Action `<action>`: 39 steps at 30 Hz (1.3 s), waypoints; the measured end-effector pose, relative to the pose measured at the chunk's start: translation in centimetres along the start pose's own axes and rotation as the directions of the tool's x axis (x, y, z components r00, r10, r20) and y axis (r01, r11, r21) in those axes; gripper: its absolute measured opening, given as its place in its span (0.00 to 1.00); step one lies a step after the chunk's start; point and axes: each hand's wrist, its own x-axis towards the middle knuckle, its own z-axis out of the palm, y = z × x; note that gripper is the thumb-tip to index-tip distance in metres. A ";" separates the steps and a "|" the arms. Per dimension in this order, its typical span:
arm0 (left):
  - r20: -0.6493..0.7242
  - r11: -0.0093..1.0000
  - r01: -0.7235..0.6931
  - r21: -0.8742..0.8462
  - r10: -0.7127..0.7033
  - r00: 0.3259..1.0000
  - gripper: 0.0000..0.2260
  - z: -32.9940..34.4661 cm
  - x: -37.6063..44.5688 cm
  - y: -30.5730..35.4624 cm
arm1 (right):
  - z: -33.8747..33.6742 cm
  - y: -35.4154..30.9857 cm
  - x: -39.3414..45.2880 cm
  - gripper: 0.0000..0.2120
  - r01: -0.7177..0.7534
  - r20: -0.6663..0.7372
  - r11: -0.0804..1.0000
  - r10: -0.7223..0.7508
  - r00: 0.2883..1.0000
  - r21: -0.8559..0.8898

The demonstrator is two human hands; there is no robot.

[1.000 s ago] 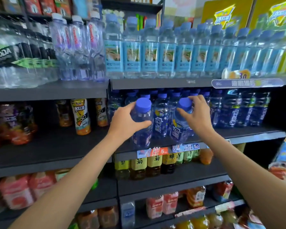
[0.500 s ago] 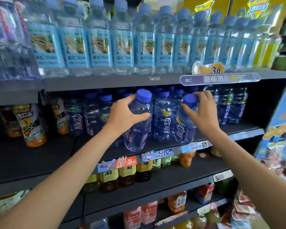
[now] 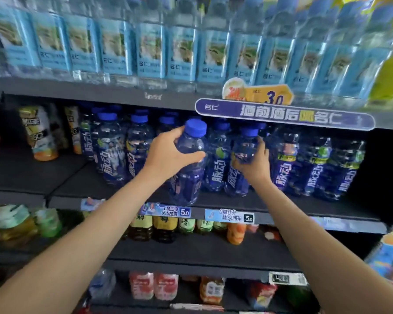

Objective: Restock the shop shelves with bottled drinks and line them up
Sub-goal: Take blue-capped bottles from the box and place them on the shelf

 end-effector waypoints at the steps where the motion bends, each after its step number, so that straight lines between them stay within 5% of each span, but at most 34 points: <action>1: -0.019 1.000 0.018 0.008 -0.018 1.000 0.23 0.3 -0.2 0.3 | 0.1 0.3 0.4 0.41 0.012 0.016 1.000 -0.012 1.000 -0.011; 12: -0.042 0.996 0.057 0.074 -0.054 0.998 0.24 3.0 -1.3 3.2 | -1.3 3.2 0.8 0.36 0.120 0.115 0.977 -0.101 0.988 -0.178; 14: -0.031 0.996 0.078 0.037 -0.077 0.997 0.24 4.0 -1.1 3.7 | -2.5 3.2 0.0 0.34 0.184 0.115 0.980 -0.175 0.978 -0.074; 16: -0.009 0.997 0.082 0.003 -0.081 0.997 0.24 5.5 -0.8 4.3 | -3.7 2.7 -1.8 0.33 0.161 0.345 0.973 -0.211 0.915 0.167; 18: 0.010 0.997 0.068 -0.036 -0.067 0.998 0.22 7.2 -0.4 5.1 | -4.1 2.2 -3.5 0.30 0.127 0.547 0.966 -0.233 0.804 0.224; 22: 0.097 0.997 0.003 -0.078 0.005 0.995 0.23 9.8 0.0 6.5 | -4.5 3.1 -3.8 0.25 0.205 0.260 0.960 -0.250 0.933 0.188; 25: 0.200 0.997 -0.063 -0.034 0.068 0.977 0.24 10.5 0.7 7.1 | -5.6 4.4 -3.0 0.25 0.235 0.143 0.971 -0.238 0.961 0.038; 30: 0.238 0.982 0.018 0.190 -0.063 0.969 0.23 11.2 1.0 4.2 | -7.0 7.0 -1.4 0.28 0.039 0.097 0.990 -0.025 0.995 -0.137; 34: 0.435 0.845 -0.168 0.507 -0.083 0.897 0.25 13.1 -1.1 0.2 | -6.6 6.7 -0.1 0.31 0.049 0.117 0.962 -0.018 0.993 -0.268; 39: 0.430 0.672 -0.249 0.697 -0.113 0.896 0.29 14.1 -1.4 -1.9 | -4.8 5.8 0.1 0.33 0.051 0.130 0.902 0.005 0.991 -0.428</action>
